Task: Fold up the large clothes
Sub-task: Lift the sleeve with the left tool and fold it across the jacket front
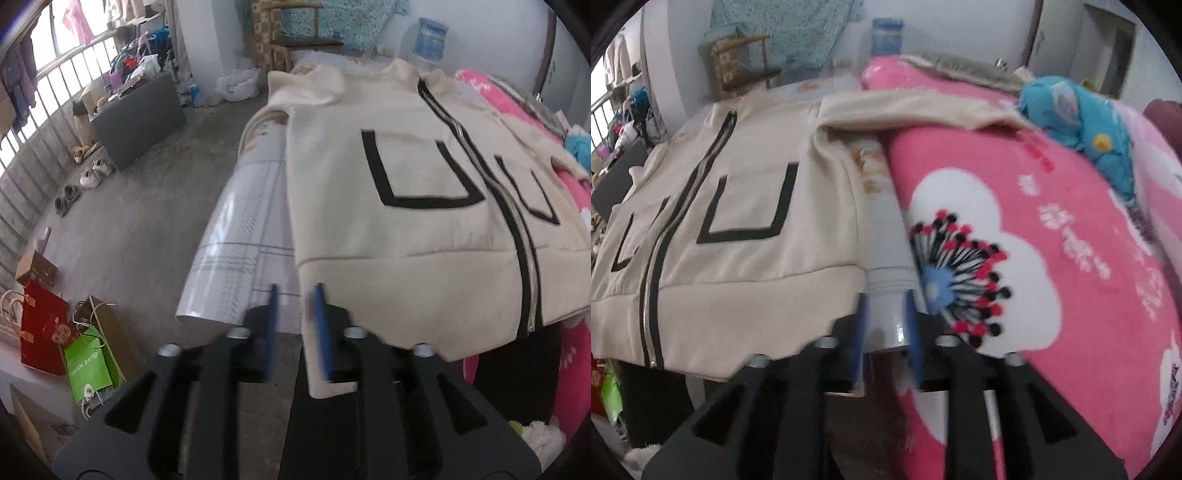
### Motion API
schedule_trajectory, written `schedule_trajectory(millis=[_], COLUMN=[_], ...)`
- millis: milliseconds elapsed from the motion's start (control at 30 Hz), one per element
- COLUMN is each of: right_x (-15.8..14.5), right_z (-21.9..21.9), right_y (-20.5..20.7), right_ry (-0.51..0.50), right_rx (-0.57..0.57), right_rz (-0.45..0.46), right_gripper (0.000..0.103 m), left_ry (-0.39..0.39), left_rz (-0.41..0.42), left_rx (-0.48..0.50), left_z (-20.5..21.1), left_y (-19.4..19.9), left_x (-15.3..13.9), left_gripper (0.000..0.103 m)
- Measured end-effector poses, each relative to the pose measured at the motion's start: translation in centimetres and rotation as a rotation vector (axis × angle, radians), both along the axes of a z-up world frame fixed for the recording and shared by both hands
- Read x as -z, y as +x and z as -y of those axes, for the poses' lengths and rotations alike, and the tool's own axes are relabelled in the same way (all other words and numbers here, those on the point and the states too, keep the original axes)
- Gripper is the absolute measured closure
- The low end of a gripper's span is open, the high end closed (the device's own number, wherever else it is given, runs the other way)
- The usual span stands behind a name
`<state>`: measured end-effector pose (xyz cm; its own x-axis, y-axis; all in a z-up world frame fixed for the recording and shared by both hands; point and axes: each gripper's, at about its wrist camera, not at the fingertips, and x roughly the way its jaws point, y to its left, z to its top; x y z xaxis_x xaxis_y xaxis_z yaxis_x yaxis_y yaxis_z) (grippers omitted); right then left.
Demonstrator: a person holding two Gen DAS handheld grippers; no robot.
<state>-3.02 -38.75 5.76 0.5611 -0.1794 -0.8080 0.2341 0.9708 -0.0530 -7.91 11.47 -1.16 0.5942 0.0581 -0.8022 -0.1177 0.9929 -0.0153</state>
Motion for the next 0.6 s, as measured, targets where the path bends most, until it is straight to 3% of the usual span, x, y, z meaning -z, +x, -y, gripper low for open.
schedule_trajectory(millis=[33,100,167,333,400,433,500,533,600], right_x=[-0.8,-2.1,-3.1,-3.5,-3.2,-3.1,-2.2,-1.7,0.0], right_z=[-0.1,-0.9,-2.3,-7.3,-10.3,-11.7,-15.2,-16.7,-19.7], right_y=[-0.3,-0.4,0.8,4.7,6.7,7.5,9.3,10.1,12.0], right_ry=[0.018,0.038,0.060,0.218,0.263,0.277,0.294,0.292,0.271], right_rx=[-0.006,-0.018,-0.046,-0.189,-0.251,-0.279,-0.349,-0.380,-0.440], right_rz=[0.041,0.105,0.140,0.167,0.153,0.142,0.106,0.085,0.023], right_gripper=[0.044,0.039,0.035,0.019,0.016,0.015,0.015,0.015,0.015], left_ry=[-0.016,-0.036,-0.069,-0.147,-0.192,-0.196,-0.278,-0.318,-0.432], left_rz=[0.028,0.067,0.091,0.123,0.173,0.177,0.224,0.236,0.173], left_rx=[-0.008,-0.022,-0.031,-0.066,-0.132,-0.140,-0.215,-0.238,-0.312], left_z=[-0.6,-1.2,-1.2,-3.4,-5.4,-5.7,-9.1,-10.5,-15.1], left_y=[-0.2,-0.7,0.3,3.6,6.0,6.1,6.9,7.3,10.7], left_x=[-0.6,-0.7,-1.9,-4.6,-6.5,-6.5,-6.1,-5.7,-2.1], left_gripper=[0.060,0.044,0.036,0.032,0.032,0.031,0.018,0.018,0.018])
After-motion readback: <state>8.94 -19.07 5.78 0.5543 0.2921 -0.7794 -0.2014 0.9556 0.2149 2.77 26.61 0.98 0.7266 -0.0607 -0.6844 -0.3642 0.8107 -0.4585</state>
